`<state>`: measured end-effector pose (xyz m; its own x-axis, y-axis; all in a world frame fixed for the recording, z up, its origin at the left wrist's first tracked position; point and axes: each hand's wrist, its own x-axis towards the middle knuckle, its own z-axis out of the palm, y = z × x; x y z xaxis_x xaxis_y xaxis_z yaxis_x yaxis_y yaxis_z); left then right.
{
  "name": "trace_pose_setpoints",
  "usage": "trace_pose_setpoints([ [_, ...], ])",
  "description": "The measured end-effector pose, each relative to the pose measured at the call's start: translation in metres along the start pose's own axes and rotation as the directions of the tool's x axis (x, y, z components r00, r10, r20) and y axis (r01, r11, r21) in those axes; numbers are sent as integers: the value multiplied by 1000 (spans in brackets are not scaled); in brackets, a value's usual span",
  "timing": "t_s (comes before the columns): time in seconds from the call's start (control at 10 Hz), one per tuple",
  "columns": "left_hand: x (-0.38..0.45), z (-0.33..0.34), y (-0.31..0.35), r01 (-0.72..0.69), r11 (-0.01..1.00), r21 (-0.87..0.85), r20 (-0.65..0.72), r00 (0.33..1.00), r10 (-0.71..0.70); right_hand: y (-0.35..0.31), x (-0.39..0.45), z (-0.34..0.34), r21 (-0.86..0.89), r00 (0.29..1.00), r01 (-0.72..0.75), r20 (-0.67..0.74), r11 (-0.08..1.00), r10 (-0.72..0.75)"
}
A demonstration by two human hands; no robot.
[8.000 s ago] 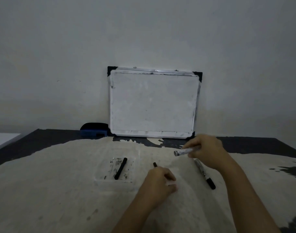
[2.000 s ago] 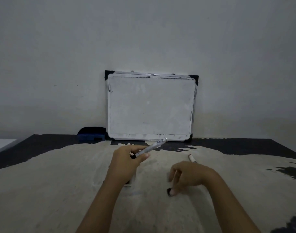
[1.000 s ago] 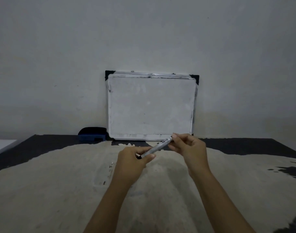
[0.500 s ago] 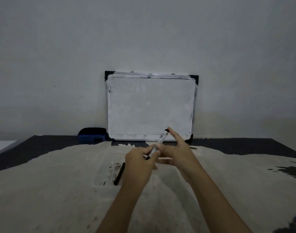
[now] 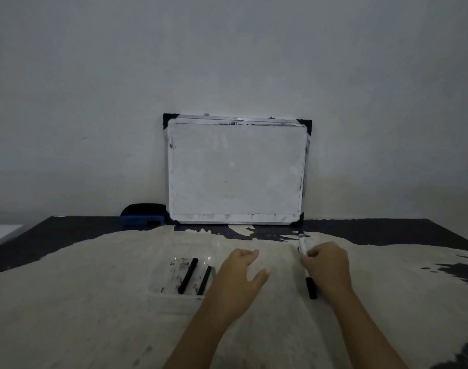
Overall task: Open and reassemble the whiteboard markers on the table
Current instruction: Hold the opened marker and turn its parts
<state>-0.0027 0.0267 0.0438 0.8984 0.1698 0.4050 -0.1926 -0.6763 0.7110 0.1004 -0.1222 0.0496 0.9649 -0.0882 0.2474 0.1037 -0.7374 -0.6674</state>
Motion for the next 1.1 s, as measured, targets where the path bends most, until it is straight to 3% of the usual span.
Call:
trace_pose_setpoints([
  [0.2, 0, 6, -1, -10, 1000, 17, 5, 1000, 10, 3, -4, 13, -447, 991, 102, -30, 889, -129],
  [0.3, 0, 7, -2, -4, 1000, 28, 3, 1000, 3, 4, -5, 16, -502, 985, 111, -58, 858, -162],
  [0.5, -3, 11, -3, 25, 998, 55, 29, 999, -27, 8, -12, 20, -434, 994, 4, -100, 901, -53],
  [0.6, -3, 11, -5, 49, 997, 60, 38, 998, -51, 6, -11, 21, -315, 996, -26, -88, 949, -2],
  [0.8, -4, 11, -6, 79, 994, 72, 64, 994, -84, 4, -12, 24, -228, 996, -44, -86, 973, 25],
  [0.9, -6, 12, -4, 93, 993, 74, 79, 992, -98, 3, -13, 23, -253, 997, -35, -82, 967, 15],
  [1.1, -7, 15, -5, 118, 992, 53, 88, 989, -122, 1, -16, 32, -417, 969, 206, -39, 885, -244],
])
